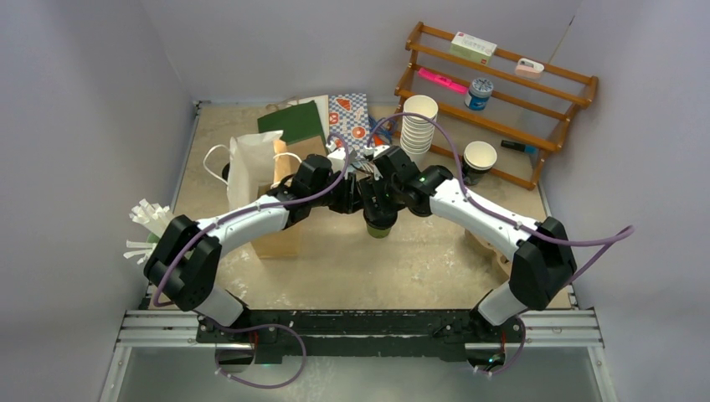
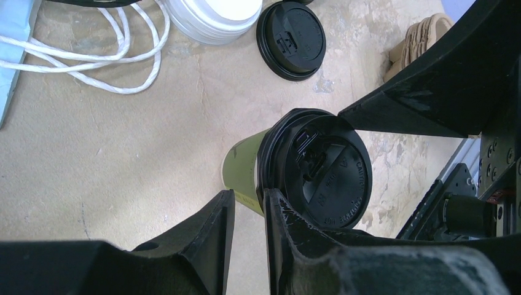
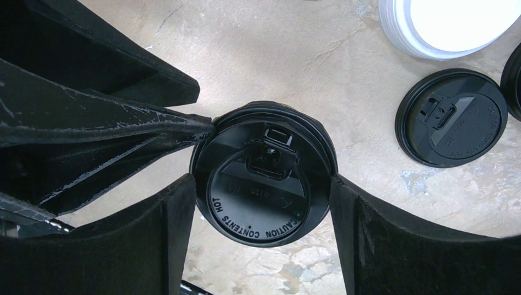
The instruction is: Pack the takeout coffee
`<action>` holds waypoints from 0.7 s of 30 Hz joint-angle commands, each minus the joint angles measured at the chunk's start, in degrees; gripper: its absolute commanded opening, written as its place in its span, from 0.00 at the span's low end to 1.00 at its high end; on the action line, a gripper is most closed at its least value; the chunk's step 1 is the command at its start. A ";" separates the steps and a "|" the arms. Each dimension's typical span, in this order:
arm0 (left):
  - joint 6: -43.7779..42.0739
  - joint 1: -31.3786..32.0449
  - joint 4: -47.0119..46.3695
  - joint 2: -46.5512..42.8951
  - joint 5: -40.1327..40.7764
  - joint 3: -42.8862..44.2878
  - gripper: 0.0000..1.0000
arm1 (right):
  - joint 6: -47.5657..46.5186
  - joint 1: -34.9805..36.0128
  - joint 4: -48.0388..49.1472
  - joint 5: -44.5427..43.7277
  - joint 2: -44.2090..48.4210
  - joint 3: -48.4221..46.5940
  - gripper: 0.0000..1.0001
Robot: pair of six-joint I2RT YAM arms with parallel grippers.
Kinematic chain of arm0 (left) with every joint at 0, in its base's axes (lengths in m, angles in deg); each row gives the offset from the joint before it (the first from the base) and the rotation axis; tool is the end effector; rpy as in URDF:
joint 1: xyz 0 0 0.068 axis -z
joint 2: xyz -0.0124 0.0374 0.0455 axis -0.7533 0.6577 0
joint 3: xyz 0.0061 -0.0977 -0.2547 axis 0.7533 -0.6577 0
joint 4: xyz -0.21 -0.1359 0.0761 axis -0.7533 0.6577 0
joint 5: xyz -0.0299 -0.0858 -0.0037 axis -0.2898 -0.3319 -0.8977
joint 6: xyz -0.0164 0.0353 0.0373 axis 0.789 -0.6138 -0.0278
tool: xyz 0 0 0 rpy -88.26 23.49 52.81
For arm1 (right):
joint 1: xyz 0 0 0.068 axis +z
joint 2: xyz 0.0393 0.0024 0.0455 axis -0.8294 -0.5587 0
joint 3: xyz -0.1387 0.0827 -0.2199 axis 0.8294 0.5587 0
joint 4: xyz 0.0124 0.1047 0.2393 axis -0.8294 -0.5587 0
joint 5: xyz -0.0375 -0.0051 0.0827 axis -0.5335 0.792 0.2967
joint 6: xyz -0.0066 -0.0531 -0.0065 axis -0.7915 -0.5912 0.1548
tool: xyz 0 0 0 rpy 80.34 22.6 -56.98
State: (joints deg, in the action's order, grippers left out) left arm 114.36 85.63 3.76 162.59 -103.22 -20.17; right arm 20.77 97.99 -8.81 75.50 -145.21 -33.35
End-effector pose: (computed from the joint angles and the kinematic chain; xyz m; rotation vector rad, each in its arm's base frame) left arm 0.2645 -0.2104 0.2314 0.3759 2.2404 -0.9381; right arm 0.2548 0.2247 0.2813 -0.5186 2.3775 0.3524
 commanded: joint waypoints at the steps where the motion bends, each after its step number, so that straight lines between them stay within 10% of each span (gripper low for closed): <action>1: 0.31 -0.03 -2.32 1.00 -1.79 -0.71 0.27 | 0.22 0.61 0.71 -0.17 0.75 1.88 0.76; 21: 0.64 0.03 -2.96 1.25 -1.57 -2.97 0.27 | 0.16 1.41 0.42 -1.97 1.37 2.73 0.81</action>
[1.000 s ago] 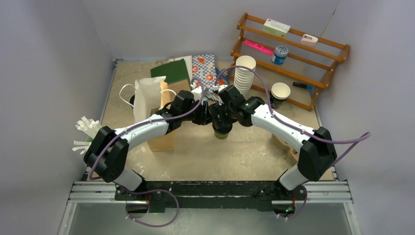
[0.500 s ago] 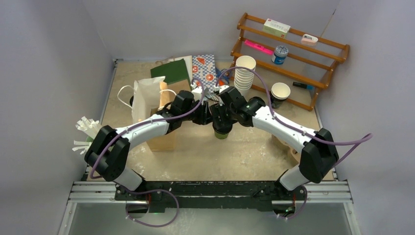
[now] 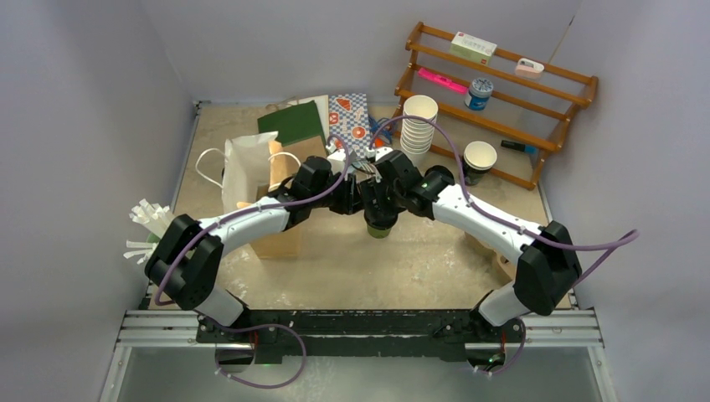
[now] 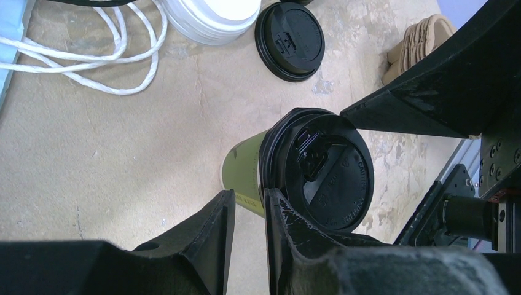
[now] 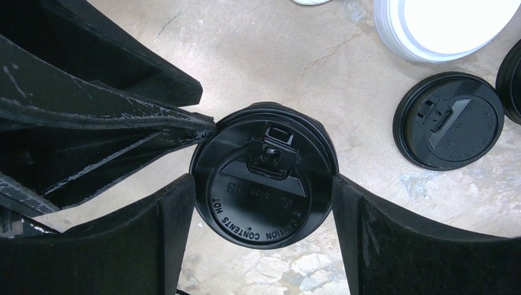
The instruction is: Pack the takeout coffee
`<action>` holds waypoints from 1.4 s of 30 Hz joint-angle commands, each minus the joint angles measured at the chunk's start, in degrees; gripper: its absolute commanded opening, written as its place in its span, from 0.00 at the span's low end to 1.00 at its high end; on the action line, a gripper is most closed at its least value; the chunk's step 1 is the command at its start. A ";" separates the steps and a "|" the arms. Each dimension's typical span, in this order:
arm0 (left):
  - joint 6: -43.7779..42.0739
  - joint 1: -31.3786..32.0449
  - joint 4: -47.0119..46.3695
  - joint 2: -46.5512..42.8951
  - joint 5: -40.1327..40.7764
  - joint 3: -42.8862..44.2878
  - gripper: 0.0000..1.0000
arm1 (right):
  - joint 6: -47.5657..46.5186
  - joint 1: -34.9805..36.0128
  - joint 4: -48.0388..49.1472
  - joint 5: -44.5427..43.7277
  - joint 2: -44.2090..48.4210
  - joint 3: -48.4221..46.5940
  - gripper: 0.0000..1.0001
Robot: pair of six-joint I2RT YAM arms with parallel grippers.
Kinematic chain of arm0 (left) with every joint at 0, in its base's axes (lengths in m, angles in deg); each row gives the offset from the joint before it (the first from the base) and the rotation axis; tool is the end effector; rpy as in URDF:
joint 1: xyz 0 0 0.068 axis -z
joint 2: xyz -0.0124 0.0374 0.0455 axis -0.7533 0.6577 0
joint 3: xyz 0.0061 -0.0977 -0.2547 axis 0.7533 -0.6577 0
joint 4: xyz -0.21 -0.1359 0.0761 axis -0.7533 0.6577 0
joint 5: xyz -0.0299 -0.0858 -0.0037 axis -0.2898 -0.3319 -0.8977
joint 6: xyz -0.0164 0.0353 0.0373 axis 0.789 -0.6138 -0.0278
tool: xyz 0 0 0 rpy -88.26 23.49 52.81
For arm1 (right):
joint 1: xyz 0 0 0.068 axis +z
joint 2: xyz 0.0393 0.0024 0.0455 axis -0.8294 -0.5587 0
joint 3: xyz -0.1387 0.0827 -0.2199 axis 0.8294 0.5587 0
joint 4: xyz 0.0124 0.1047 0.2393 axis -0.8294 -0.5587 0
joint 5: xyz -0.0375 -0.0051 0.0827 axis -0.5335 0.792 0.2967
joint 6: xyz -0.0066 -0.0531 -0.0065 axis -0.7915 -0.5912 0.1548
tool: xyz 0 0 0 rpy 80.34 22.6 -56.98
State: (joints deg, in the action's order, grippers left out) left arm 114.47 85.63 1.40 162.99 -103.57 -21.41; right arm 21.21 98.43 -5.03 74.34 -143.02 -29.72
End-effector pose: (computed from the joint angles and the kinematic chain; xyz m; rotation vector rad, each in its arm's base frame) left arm 0.2643 -0.2105 0.2259 0.3783 2.2283 -0.9496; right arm 0.2482 0.2211 0.2776 -0.4972 2.3377 0.3589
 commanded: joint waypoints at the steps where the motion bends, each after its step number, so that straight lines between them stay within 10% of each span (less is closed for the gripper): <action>1: 0.53 -0.01 -0.67 0.78 -1.14 -1.80 0.27 | -0.36 1.13 -3.63 -1.13 -0.92 -1.10 0.82; 42: 0.13 0.06 1.78 -2.96 0.43 3.35 0.35 | -2.25 1.63 -6.05 -3.31 3.76 -0.46 0.97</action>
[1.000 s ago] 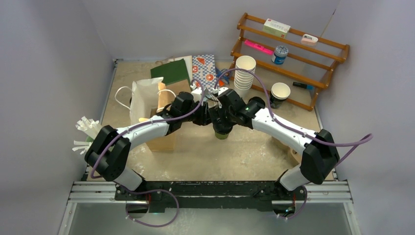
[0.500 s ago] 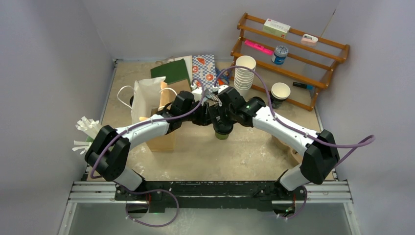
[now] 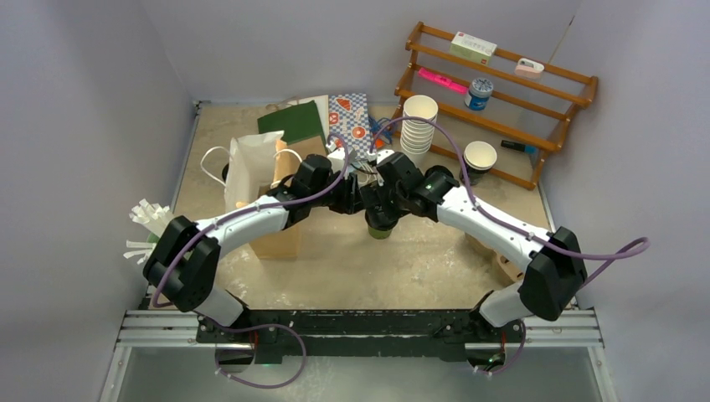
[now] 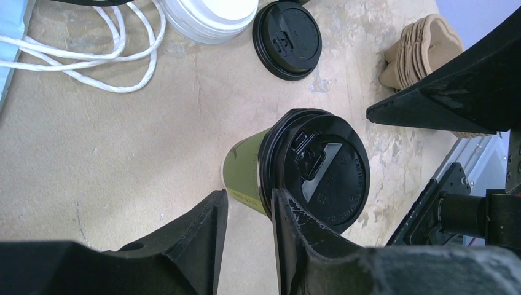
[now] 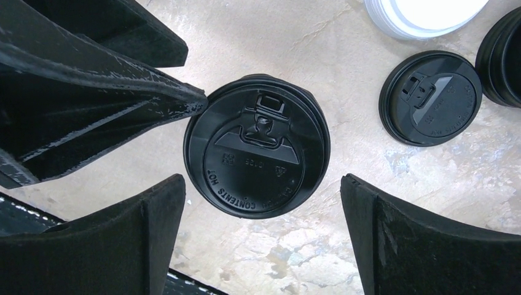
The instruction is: Pack the takeout coffee
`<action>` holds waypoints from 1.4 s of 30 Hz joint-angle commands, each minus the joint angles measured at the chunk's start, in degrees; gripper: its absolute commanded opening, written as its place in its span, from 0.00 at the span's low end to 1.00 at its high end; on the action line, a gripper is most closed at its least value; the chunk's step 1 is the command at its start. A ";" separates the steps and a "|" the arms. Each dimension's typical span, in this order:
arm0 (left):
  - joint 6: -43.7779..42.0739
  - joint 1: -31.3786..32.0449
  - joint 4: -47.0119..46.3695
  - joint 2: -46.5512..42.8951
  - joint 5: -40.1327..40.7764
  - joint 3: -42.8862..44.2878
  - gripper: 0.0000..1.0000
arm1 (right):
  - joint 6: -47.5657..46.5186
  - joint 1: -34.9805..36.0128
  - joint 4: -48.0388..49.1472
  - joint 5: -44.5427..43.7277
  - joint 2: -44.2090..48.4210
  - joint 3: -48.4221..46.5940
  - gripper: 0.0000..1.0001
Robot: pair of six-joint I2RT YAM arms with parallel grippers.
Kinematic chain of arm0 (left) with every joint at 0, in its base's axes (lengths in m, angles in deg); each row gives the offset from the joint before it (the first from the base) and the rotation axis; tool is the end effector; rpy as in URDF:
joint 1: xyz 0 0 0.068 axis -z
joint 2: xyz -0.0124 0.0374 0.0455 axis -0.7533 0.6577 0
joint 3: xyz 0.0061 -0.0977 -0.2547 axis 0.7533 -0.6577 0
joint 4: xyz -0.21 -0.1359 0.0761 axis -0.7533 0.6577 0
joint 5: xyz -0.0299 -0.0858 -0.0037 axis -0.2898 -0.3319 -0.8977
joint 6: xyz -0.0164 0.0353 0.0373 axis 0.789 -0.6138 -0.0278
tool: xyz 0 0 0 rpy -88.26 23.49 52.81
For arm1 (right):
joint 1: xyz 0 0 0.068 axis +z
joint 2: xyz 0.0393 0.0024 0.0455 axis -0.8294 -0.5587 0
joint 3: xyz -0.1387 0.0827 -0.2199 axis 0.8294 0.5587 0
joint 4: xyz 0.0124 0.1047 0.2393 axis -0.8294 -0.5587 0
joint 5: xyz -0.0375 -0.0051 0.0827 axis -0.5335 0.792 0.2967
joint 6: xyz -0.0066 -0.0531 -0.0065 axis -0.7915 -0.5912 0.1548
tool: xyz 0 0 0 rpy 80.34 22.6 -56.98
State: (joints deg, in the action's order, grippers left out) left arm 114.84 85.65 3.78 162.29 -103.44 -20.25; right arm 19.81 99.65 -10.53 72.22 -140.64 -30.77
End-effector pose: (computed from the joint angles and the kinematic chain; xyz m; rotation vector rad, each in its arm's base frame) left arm 0.2636 -0.2101 0.2326 0.3698 2.2402 -0.9477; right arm 0.2348 0.2164 0.2893 -0.5414 2.3504 0.2971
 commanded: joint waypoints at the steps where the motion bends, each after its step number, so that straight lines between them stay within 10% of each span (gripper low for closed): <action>1: -0.20 0.00 -0.37 -2.54 0.20 2.26 0.34 | -0.86 0.42 -0.60 -1.22 1.28 0.67 0.96; 20: -4.83 1.68 0.95 -6.33 -0.96 3.79 0.37 | 4.32 0.34 6.69 2.95 11.60 10.05 0.71; 26: -10.97 5.45 4.33 -4.72 3.16 7.24 0.51 | 11.12 0.26 11.67 -1.04 18.34 15.16 0.73; 35: -15.36 10.67 8.08 -1.12 12.03 11.47 0.75 | 25.03 -0.36 14.34 -9.06 29.01 24.67 0.48; 42: -20.41 11.65 15.02 3.64 10.95 18.17 0.84 | 28.41 -2.61 15.50 -8.03 32.65 27.49 0.54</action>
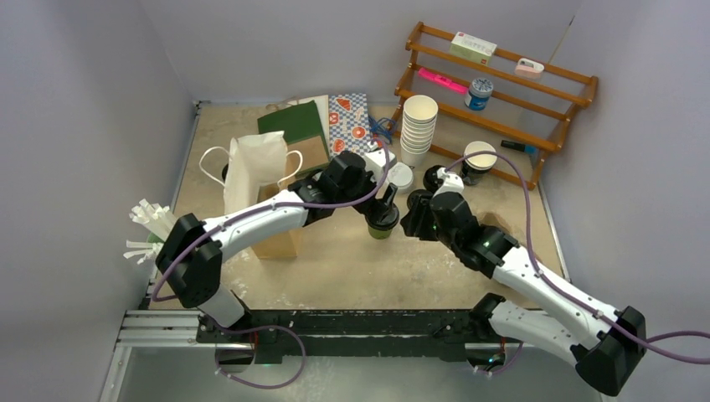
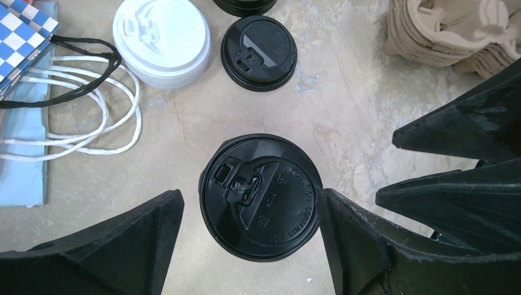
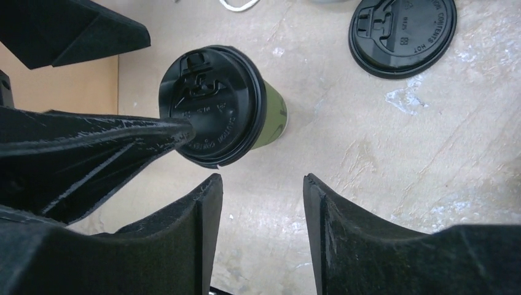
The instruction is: Pack the takeout coffee
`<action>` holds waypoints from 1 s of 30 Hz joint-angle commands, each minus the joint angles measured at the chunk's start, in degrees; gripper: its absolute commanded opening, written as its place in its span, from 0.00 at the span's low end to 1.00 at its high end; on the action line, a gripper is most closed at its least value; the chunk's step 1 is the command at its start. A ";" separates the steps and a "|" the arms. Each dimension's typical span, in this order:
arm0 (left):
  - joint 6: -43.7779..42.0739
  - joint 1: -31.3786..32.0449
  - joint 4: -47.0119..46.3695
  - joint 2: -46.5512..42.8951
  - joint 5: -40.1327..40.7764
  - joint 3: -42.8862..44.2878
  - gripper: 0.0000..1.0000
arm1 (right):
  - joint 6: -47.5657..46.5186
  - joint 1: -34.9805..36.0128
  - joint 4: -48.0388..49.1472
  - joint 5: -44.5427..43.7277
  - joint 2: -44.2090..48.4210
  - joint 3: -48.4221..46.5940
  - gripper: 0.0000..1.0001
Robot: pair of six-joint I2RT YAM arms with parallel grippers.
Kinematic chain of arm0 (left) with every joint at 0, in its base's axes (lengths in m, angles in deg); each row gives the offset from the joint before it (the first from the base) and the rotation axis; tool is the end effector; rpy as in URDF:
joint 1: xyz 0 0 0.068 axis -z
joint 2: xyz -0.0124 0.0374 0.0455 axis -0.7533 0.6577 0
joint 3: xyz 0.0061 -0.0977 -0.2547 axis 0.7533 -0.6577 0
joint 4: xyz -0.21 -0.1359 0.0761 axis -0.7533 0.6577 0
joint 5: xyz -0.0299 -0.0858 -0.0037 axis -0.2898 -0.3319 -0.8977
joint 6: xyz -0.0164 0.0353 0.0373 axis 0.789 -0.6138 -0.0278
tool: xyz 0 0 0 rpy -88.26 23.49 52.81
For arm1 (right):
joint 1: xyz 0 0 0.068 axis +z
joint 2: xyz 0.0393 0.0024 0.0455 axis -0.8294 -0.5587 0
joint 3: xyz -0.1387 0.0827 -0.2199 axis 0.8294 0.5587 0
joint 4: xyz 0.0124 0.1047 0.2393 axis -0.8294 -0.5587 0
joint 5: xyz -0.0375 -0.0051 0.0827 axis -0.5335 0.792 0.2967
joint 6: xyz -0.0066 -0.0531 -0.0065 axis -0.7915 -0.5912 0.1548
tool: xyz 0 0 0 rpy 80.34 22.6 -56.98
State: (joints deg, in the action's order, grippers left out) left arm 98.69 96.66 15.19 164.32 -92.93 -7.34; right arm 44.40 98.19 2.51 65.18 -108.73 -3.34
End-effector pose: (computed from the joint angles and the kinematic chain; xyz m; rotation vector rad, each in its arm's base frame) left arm 0.2382 -0.2686 0.2775 0.7641 2.0963 -0.7080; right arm 0.1578 0.1300 0.2816 0.1073 2.1256 0.5754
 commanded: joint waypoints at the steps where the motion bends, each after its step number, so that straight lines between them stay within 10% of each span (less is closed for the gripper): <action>1: -4.53 0.64 4.68 2.03 0.06 6.06 0.84 | 3.78 -1.77 2.75 0.32 0.42 0.05 0.56; 9: -4.54 0.64 8.92 3.59 -3.67 7.88 0.87 | 7.80 -13.69 13.37 22.86 -1.10 7.24 0.47; 30: 5.49 0.05 5.35 -8.86 -0.36 -3.11 0.74 | -10.23 -15.00 6.53 24.76 -9.45 -8.36 0.47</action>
State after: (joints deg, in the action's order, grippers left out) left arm 99.43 96.95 23.91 159.51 -93.58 -9.04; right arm 42.45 83.39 11.21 88.22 -116.27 -6.36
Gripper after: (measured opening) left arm 0.811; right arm 0.464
